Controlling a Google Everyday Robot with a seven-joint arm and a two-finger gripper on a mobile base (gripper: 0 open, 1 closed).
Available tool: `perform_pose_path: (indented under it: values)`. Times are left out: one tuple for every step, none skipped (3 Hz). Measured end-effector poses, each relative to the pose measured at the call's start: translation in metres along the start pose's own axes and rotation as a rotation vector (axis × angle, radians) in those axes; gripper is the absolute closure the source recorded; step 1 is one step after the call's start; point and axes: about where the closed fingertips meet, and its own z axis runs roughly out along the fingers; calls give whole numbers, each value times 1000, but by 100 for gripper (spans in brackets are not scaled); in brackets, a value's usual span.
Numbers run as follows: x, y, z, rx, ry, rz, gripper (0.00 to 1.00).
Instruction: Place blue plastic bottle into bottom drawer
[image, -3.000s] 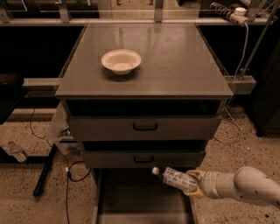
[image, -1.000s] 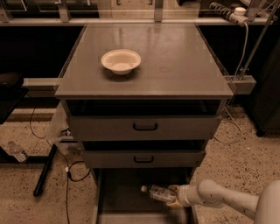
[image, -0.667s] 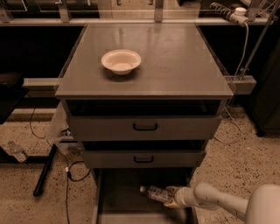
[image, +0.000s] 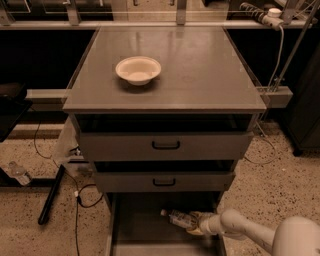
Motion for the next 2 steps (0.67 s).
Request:
perform_pose_path:
  values:
    - [-1, 2, 0, -4, -1, -1, 58]
    - [-1, 2, 0, -4, -1, -1, 36]
